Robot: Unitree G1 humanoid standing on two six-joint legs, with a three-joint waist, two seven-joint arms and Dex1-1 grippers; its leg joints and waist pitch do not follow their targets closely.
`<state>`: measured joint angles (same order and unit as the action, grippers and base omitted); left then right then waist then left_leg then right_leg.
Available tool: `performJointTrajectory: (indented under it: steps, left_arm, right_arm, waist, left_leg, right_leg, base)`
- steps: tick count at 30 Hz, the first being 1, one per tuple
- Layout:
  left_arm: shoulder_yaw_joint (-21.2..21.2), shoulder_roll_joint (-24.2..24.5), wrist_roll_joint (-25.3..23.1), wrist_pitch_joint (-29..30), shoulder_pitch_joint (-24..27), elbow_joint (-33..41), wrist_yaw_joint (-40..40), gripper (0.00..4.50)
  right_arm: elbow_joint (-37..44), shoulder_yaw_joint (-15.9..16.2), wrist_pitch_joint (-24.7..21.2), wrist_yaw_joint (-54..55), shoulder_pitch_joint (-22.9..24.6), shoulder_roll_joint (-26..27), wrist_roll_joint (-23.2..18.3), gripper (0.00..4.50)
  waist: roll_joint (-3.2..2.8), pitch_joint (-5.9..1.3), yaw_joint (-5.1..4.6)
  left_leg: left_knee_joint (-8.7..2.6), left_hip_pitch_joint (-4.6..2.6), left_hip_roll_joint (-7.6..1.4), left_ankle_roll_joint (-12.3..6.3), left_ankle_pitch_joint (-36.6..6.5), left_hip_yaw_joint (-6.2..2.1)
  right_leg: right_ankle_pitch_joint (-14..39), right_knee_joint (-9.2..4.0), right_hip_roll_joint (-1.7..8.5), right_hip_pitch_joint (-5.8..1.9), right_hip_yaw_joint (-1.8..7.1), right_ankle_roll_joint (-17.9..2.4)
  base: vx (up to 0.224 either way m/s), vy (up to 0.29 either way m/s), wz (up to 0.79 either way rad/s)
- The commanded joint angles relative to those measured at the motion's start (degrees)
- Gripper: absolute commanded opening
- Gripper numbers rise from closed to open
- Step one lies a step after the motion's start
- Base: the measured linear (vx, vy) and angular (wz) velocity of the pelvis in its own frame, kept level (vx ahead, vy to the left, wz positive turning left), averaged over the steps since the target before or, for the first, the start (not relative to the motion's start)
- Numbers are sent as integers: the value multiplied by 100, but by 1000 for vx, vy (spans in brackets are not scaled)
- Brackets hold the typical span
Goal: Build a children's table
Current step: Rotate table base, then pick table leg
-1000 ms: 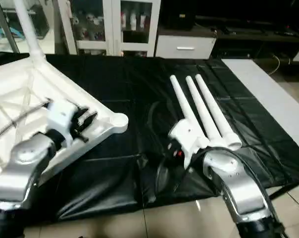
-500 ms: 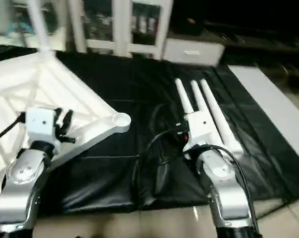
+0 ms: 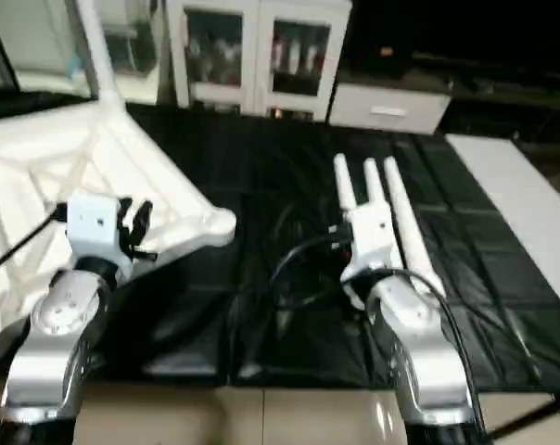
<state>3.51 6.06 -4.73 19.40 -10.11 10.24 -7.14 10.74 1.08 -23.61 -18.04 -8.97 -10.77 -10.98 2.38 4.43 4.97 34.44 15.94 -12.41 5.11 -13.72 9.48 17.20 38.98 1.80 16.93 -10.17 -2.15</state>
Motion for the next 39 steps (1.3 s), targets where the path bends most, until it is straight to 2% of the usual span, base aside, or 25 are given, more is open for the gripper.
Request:
performJointTrajectory:
  steps: [1, 2, 3, 4, 5, 6, 7, 8, 9, 10, 11, 12, 13, 14, 16, 17, 18, 19, 20, 24, 26, 30, 37, 38, 39]
  left_arm:
    - [-119, -8, 7, 60, -24, 37, -44, 146]
    - [-127, 10, 10, 62, -21, 43, -51, 146]
    - [-129, 28, 0, 69, -18, 46, -50, 146]
    - [-132, 36, -9, 75, -17, 47, -46, 146]
    - [-103, 49, 4, 80, -14, 49, -51, 146]
    - [-95, 52, 8, 81, -15, 48, -52, 146]
    - [-94, 67, 6, 78, -16, 53, -63, 146]
    - [-102, 91, -15, 91, -17, 63, -60, 146]
    - [-100, 97, -15, 93, -20, 65, -59, 146]
    - [-99, 99, -15, 94, -22, 65, -58, 146]
    - [-91, 107, 11, 93, -28, 63, -52, 146]
    - [-89, 124, 11, 85, -35, 61, -41, 146]
    - [-77, 133, 56, -13, -35, 59, -69, 146]
    - [-185, 256, 42, -59, -40, 69, -236, 146]
    - [-261, 338, 10, -50, -41, 74, -323, 153]
    - [-462, 559, 194, -175, 35, 177, -856, 156]
    - [-498, 609, 294, -201, 69, 221, -1031, 156]
    - [-522, 643, 361, -219, 92, 250, -1149, 156]
    - [-631, 843, 504, -305, 191, 360, -1548, 156]
    - [-780, 1238, 666, -229, 342, 540, -2178, 156]
    - [-911, 1809, 1003, 63, 414, 929, -2991, 156]
    - [-1108, 2142, 1205, 242, 436, 1226, -3456, 156]
    - [-1243, 2318, 1470, 528, 342, 1441, -3770, 156]
    - [-1249, 2332, 1511, 580, 309, 1466, -3789, 156]
    - [-1250, 2335, 1527, 599, 293, 1480, -3796, 156]
  right_arm:
    - [55, -10, -122, -46, -55, -46, -70, 385]
    - [57, 14, -130, -66, -55, -54, -60, 385]
    - [62, 28, -138, -76, -52, -51, -56, 385]
    - [66, 36, -142, -85, -50, -51, -52, 385]
    - [86, 69, -172, -107, -41, -40, -70, 385]
    - [92, 77, -184, -112, -39, -39, -80, 385]
    - [101, 115, -200, -110, -32, -56, -51, 385]
    - [107, 153, -226, -86, -24, -72, 1, 385]
    - [116, 166, -256, -81, -28, -82, 16, 385]
    - [120, 171, -270, -79, -30, -87, 22, 385]
    - [135, 184, -357, -85, -46, -105, 12, 385]
    - [158, 179, -481, -81, -75, -113, -26, 385]
    - [177, 165, -611, -76, -107, -117, -74, 385]
    - [193, 61, -855, -64, -182, -106, -224, 385]
    - [193, 3, -950, -61, -212, -94, -298, 402]
    - [72, -232, -1214, 293, -380, -11, -246, 412]
    - [34, -281, -1273, 380, -427, -7, -210, 419]
    - [9, -314, -1311, 438, -459, -5, -187, 422]
    - [-83, -336, -1567, 588, -578, -94, -26, 429]
    - [-153, -313, -1983, 676, -746, -280, 152, 446]
    - [-153, -414, -2606, 680, -999, -450, 61, 446]
    - [-414, -491, -2905, 636, -1210, -480, -102, 446]
    - [-1295, -189, -3249, 284, -1653, -621, -42, 446]
    - [-1459, -144, -3251, 230, -1728, -626, -45, 446]
    - [-1556, -116, -3212, 211, -1772, -624, -28, 446]
  waist:
    - [70, -276, -146]
    - [171, -278, 60]
    - [200, -353, 247]
    - [253, -360, 303]
    - [249, -383, 335]
    - [219, -400, 319]
    - [126, -444, 314]
    - [-102, -514, 235]
    - [-226, -494, -78]
    - [-278, -661, -163]
    - [-168, -747, -249]
    - [-168, -727, -224]
    - [-118, -655, -174]
    - [85, -654, -207]
    - [511, -659, -227]
    - [475, -677, -83]
    - [459, -657, -101]
    - [421, -644, -175]
    - [285, -642, -243]
    - [112, -478, -344]
    - [155, -323, -389]
    - [112, -311, -404]
    - [1, -257, -588]
    - [-52, -207, -619]
    - [-169, -177, -354]
  left_leg:
    - [-902, -361, -587, -356, -4620, -415]
    - [-35, 299, 168, -338, -2552, -67]
    - [365, 450, 223, -571, -1422, -101]
    - [612, 719, 180, -712, -548, -243]
    - [593, 839, 200, -717, -291, -293]
    - [418, 921, 224, -761, 223, -289]
    - [213, 803, 181, -791, 506, -261]
    - [-148, 567, 81, -881, 1115, -267]
    - [-491, -25, -469, -1728, 785, -905]
    - [-422, -586, -749, -2271, 889, -1233]
    - [-245, -742, -858, -3014, 1798, -1355]
    - [-229, -641, -767, -3243, 2534, -1350]
    - [-181, -411, -469, -3304, 3563, -1024]
    - [-59, -74, -20, -3040, 4245, -564]
    - [166, 310, 603, -2229, 2469, -133]
    - [312, 756, 553, -1515, 1054, -376]
    - [155, 736, 471, -1129, 1070, -430]
    - [-26, 670, 516, -510, 1398, -371]
    - [-106, 533, 458, -334, 1352, -354]
    - [-368, 390, 116, -23, -440, -286]
    - [-407, 236, 97, 217, -2390, -225]
    - [-395, 242, 127, 239, -2523, -275]
    - [-534, 293, -14, 185, -3210, -380]
    - [-708, 369, -126, 181, -3686, -425]
    - [-1213, 873, -418, 138, -4412, -355]
  right_leg:
    - [1479, -146, 618, 114, 765, -47]
    - [3398, -1089, 1123, -308, 1171, 119]
    - [3791, -1233, 1346, -492, 1457, 147]
    - [3714, -1238, 1363, -606, 1544, -120]
    - [3180, -1175, 1265, -702, 1462, -270]
    - [1914, -1078, 932, -696, 1185, -491]
    - [1384, -1045, 776, -644, 1015, -569]
    - [570, -959, 443, -588, 640, -428]
    - [302, -257, 121, -38, 401, -51]
    - [636, 122, 184, 418, 423, 103]
    - [536, 410, 294, 770, 588, 429]
    - [420, 502, 314, 848, 619, 633]
    - [-125, 520, 292, 1002, 680, 854]
    - [-1622, 13, 345, 1003, 860, 545]
    - [-2690, -614, 473, 565, 1190, 602]
    - [-3453, -558, 1168, 27, 1644, -153]
    - [-4162, -482, 1109, 12, 1486, -289]
    - [-4916, -398, 685, 81, 1180, -239]
    - [-4529, -445, 526, 155, 1097, -284]
    - [-299, -697, 428, 322, 982, -751]
    - [2658, -1005, 426, 551, 925, -174]
    - [3244, -1111, 450, 591, 862, 198]
    - [2922, -1252, 504, 336, 451, 162]
    - [2779, -1126, 451, 210, 314, 199]
    - [1245, 185, 397, -238, 416, -1]
  base:
    - [128, -30, -9]
    - [149, -85, -12]
    - [149, -85, -12]
    - [107, -44, -4]
    - [122, -20, 5]
    - [122, -20, 5]
    - [153, 10, 11]
    - [188, 66, 8]
    - [188, 66, 8]
    - [228, 63, 9]
    - [196, 1, -2]
    - [196, 1, -2]
    - [127, -9, -23]
    - [0, 0, 0]
    - [-31, -19, 4]
    - [-3, -76, -4]
    - [-3, -76, -4]
    - [22, -98, -12]
    - [-34, -77, -2]
    - [-78, -43, 1]
    - [-97, -4, 7]
    - [-95, -2, 3]
    - [-79, 14, -7]
    - [-111, -13, -2]
    - [-111, -13, -2]
